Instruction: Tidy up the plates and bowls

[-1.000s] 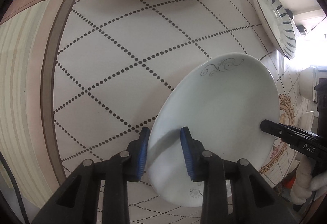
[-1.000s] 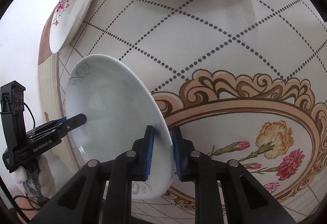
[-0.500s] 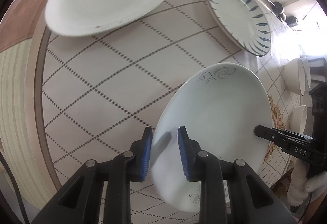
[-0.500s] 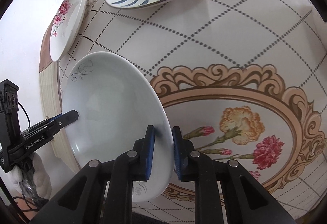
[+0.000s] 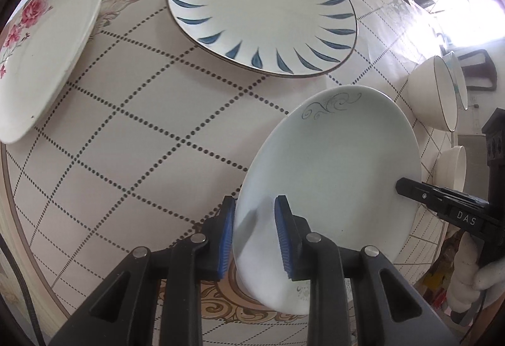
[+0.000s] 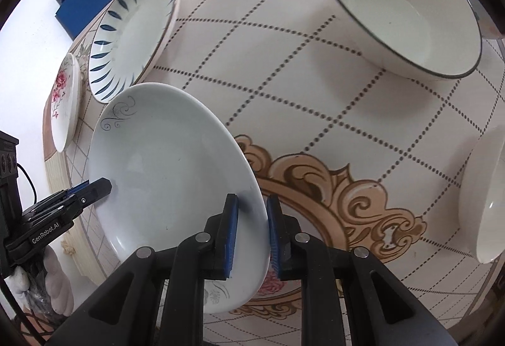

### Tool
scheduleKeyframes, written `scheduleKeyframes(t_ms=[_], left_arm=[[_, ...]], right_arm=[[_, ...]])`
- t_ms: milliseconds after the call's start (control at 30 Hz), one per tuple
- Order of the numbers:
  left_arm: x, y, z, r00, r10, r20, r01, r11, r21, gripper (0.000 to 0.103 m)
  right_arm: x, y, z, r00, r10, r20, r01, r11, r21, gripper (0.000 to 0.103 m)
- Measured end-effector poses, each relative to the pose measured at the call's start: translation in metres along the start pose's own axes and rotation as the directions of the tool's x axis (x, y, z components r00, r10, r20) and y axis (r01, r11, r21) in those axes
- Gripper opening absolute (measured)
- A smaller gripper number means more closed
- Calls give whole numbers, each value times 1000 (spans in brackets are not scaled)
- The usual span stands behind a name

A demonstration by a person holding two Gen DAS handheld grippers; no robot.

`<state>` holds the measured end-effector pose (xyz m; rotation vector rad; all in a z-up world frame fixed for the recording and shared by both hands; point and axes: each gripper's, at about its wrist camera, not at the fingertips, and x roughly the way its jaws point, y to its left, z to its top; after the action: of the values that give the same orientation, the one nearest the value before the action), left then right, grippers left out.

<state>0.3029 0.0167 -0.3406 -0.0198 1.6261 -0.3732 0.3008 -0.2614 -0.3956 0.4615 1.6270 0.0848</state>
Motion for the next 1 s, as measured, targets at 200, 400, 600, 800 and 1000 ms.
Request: scheduleKeyframes(t_ms=[200, 400, 600, 800, 1000], left_arm=[[8, -8, -4, 1000, 21, -23, -20, 1000, 15, 23], [11, -20, -2, 999, 49, -10, -49, 998, 26, 23], [14, -42, -1, 998, 55, -3, -55, 998, 22, 23], [31, -62, 15, 998, 61, 1, -61, 998, 15, 23], [36, -51, 11, 999, 40, 2, -40, 999, -16, 23]], right_arm=[[-2, -26, 4, 999, -41, 6, 41, 999, 9, 20], [-2, -33, 7, 998, -56, 7, 56, 998, 4, 21], [0, -31, 1, 998, -69, 7, 69, 998, -7, 21], [12, -9, 5, 996, -86, 7, 86, 996, -10, 21], [13, -5, 5, 995, -98, 2, 98, 995, -11, 22]])
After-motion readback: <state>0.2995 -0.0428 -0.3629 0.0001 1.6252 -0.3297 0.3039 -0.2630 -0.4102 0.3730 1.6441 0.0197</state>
